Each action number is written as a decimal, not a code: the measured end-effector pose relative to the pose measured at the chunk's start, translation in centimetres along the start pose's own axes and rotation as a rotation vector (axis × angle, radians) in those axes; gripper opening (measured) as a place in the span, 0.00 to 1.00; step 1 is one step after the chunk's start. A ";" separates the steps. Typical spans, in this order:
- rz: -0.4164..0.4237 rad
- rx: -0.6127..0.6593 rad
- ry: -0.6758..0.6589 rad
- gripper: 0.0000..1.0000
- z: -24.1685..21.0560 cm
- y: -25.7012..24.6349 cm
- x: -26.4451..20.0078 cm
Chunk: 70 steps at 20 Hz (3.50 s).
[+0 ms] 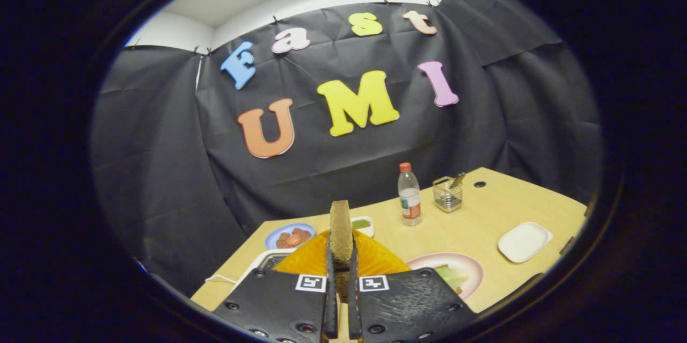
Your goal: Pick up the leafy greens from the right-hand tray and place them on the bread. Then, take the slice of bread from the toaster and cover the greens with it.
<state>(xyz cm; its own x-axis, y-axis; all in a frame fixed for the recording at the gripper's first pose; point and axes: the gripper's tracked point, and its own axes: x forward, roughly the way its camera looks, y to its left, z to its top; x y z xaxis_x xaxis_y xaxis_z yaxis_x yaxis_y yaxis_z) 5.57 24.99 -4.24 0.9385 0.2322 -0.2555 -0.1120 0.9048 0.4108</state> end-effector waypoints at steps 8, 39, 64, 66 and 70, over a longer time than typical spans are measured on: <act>-0.039 0.165 0.134 0.08 -7.7 -6.8 4.6; -0.079 -0.128 -0.006 0.92 -3.0 -19.4 -0.9; -0.069 -0.293 -0.373 0.89 8.8 -18.6 -18.5; -0.061 -0.289 -0.363 0.89 8.7 -18.1 -18.3; -0.064 -0.275 -0.355 0.90 8.8 -18.3 -18.0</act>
<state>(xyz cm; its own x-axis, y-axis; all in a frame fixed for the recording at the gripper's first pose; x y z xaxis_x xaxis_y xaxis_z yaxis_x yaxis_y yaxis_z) -6.45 1.08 0.51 0.9949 0.0794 0.0629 -0.0878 0.9856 0.1443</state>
